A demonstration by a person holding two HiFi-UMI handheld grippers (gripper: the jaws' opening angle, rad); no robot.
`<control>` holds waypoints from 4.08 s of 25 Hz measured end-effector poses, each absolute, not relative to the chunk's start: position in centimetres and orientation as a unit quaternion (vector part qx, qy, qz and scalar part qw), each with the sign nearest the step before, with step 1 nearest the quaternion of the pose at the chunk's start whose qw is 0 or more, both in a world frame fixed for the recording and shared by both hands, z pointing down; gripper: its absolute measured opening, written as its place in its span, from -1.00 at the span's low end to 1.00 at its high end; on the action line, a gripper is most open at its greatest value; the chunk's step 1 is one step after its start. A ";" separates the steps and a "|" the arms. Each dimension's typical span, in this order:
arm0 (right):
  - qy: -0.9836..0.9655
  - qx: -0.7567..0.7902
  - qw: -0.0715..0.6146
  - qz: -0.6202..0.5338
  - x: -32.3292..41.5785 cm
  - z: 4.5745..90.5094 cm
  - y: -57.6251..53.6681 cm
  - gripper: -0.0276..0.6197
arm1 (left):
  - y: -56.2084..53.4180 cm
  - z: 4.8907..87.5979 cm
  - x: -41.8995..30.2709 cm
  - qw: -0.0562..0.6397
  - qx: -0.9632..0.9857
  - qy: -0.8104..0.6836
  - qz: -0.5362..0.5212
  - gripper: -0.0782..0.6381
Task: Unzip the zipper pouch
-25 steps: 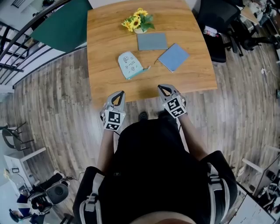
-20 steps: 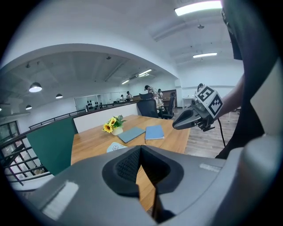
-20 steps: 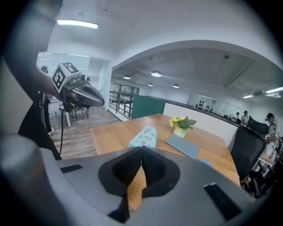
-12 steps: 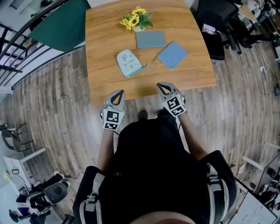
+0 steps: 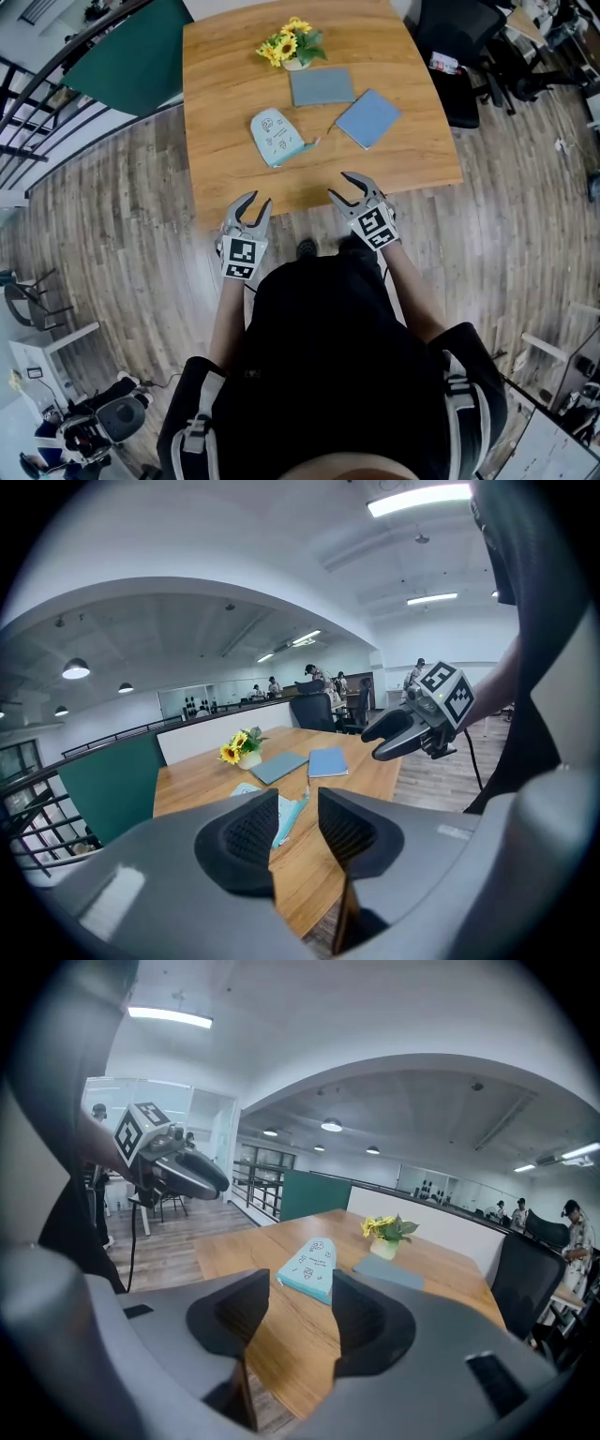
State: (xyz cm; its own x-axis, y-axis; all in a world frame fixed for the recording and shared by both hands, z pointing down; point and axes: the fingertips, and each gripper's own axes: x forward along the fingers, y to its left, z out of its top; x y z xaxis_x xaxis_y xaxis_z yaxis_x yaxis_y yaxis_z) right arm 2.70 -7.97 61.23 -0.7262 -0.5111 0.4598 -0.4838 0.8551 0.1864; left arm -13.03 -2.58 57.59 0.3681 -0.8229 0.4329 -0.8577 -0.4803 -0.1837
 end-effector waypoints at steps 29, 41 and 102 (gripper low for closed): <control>-0.930 0.266 0.253 -0.020 0.7 61.6 -9.5 0.06 | -4.8 60.5 -16.3 0.110 0.815 -0.531 0.207 -0.19; -0.923 0.263 0.279 -0.013 2.0 62.7 -9.9 0.03 | -9.8 67.6 -17.1 0.257 0.783 -0.539 0.175 -0.25; -0.926 0.200 0.319 0.014 3.7 65.7 -21.5 -0.01 | -18.7 79.6 -15.1 0.460 0.634 -0.613 0.102 -0.50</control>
State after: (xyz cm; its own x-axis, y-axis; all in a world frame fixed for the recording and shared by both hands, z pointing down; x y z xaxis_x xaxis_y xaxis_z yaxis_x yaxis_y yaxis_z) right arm 3.71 -21.48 65.69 -0.7163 -0.3611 0.5971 -0.3789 0.9198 0.1017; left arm -15.08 -18.69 79.55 0.2265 -0.6833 0.6941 -0.8713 0.1763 0.4579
